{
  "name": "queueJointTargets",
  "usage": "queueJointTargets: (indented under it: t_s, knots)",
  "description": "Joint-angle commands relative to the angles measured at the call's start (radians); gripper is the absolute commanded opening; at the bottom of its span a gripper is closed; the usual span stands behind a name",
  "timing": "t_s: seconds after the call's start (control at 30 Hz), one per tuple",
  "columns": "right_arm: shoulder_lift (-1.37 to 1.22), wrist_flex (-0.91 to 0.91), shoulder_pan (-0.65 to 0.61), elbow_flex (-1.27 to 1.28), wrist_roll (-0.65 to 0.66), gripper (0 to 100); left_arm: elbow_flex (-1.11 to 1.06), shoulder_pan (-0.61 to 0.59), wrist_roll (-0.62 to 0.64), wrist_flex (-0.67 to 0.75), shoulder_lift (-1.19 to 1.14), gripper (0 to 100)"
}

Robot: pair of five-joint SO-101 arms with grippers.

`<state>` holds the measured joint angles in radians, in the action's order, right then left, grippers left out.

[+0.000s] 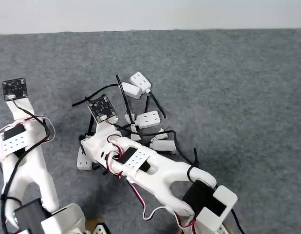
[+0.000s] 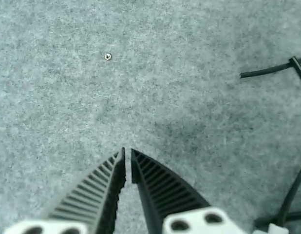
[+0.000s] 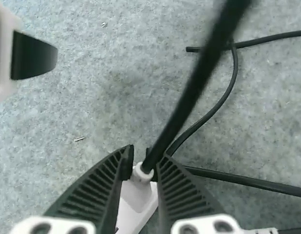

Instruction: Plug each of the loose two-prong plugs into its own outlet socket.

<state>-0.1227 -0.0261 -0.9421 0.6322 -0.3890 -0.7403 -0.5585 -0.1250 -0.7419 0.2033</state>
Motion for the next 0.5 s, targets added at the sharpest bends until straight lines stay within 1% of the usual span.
queueJointTargets:
  t_s: [0.0, 0.2, 0.33, 0.47]
  knots:
    - [0.007, -0.012, 0.015, -0.06, -0.008, 0.8, 0.048, -0.002, 0.008, -0.005, 0.005, 1]
    - [0.008, -0.013, 0.008, -0.037, 0.005, 0.8, 0.048, -0.003, 0.006, -0.005, 0.005, 1]
    - [0.01, -0.061, -0.028, -0.037, 0.129, 0.8, 0.048, -0.003, 0.006, -0.005, 0.005, 1]
    - [0.007, -0.079, -0.056, -0.037, 0.196, 0.8, 0.041, -0.003, 0.006, -0.002, 0.005, 1]
